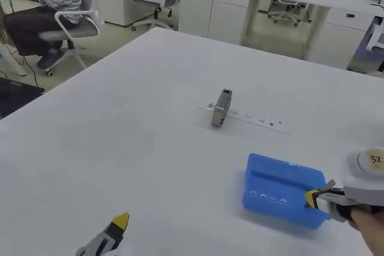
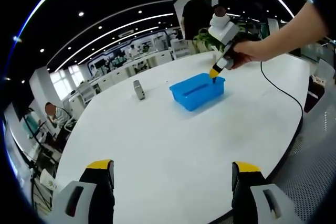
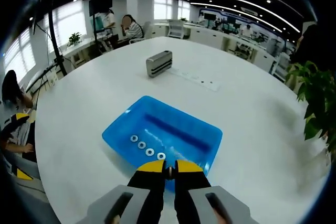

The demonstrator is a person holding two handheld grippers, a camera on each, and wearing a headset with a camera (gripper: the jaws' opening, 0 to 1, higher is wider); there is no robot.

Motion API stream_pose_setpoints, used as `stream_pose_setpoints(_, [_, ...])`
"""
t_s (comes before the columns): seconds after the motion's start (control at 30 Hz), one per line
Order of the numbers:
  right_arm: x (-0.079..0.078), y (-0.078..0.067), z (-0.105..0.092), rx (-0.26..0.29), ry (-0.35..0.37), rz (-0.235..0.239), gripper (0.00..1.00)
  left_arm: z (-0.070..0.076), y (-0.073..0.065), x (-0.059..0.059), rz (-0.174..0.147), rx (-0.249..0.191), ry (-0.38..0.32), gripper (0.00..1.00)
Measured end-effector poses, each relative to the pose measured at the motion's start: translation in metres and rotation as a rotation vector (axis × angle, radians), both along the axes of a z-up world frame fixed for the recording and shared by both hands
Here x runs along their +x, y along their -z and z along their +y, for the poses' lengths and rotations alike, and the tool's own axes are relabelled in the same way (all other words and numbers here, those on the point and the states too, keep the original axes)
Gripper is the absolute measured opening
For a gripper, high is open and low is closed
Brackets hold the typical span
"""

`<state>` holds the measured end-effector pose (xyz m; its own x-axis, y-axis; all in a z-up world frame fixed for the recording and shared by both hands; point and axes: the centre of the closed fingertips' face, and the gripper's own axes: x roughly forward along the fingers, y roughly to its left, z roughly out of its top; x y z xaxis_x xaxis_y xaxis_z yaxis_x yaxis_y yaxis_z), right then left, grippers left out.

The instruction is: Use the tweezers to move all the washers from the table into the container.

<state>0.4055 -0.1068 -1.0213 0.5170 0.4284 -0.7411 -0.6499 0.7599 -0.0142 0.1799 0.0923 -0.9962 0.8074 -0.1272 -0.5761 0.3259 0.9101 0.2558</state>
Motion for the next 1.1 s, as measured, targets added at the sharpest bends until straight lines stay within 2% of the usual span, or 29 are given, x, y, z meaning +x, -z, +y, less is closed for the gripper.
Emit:
stream_pose_setpoints(0.3, [0.000, 0.015, 0.002, -0.005, 0.001, 0.017, 0.02, 0.001, 0.003, 0.000, 0.015, 0.006, -0.004, 0.95])
stream_pose_setpoints(0.47, [0.003, 0.015, 0.002, -0.004, -0.004, 0.008, 0.02, 0.001, 0.004, -0.001, 0.019, 0.006, -0.006, 0.95])
stream_pose_setpoints(0.67, [-0.006, 0.011, 0.007, 0.005, -0.015, 0.007, 0.02, 0.001, 0.003, -0.001, 0.015, 0.005, -0.005, 0.95])
stream_pose_setpoints(0.73, [-0.009, 0.010, 0.006, -0.008, -0.016, 0.015, 0.03, 0.001, 0.002, 0.000, 0.012, 0.002, -0.004, 0.95])
stream_pose_setpoints(0.87, [-0.014, 0.000, 0.009, 0.004, -0.017, -0.008, 0.03, -0.001, 0.001, 0.000, 0.010, -0.007, 0.004, 0.95])
stream_pose_setpoints(0.97, [-0.017, -0.010, 0.011, 0.025, -0.017, -0.017, 0.03, -0.003, 0.000, -0.002, 0.023, -0.028, 0.011, 0.94])
stream_pose_setpoints(1.0, [-0.018, -0.016, 0.012, 0.031, -0.022, -0.030, 0.03, -0.004, -0.001, -0.002, 0.021, -0.038, 0.013, 0.93])
stream_pose_setpoints(1.1, [-0.021, -0.030, 0.013, 0.053, -0.027, -0.054, 0.03, -0.009, -0.010, -0.002, 0.018, -0.104, 0.029, 0.88])
